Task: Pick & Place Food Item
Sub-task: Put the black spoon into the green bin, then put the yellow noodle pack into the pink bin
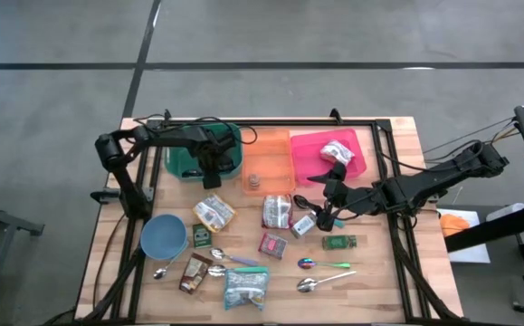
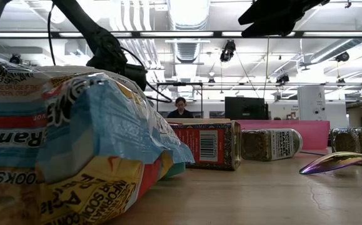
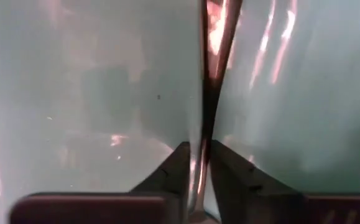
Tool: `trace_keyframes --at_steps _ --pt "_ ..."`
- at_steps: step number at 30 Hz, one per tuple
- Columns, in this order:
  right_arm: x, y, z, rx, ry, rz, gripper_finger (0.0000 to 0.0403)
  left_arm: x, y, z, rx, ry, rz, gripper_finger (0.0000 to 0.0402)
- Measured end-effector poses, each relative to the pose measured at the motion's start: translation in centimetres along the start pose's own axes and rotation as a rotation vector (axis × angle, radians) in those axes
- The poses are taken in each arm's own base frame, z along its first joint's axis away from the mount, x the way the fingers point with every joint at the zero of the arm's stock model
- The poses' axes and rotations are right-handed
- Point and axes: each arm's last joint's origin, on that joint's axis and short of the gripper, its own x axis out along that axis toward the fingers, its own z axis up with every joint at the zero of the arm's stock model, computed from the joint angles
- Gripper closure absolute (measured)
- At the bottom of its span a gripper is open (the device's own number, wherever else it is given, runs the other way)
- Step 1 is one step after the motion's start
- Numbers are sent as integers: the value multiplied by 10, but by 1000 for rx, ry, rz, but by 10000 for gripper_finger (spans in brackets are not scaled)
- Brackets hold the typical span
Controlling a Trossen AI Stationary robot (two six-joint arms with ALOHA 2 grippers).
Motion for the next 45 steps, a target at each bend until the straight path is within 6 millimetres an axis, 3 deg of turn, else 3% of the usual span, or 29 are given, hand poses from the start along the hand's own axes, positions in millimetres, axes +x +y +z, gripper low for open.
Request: trace_keyframes --at_steps 9,16,31,39,45 --pt "0 0 0 1 0 0 70 -7 1 1 -22 28 10 208" --pt "0 0 0 3 0 0 70 -15 2 3 -27 47 11 153" --pt "0 0 0 3 0 0 70 -36 2 13 -84 41 25 146" --pt "0 0 0 8 0 0 70 -55 -20 20 -26 61 104 146" --pt "0 0 0 12 -2 1 70 -82 -44 13 17 -20 169 146"
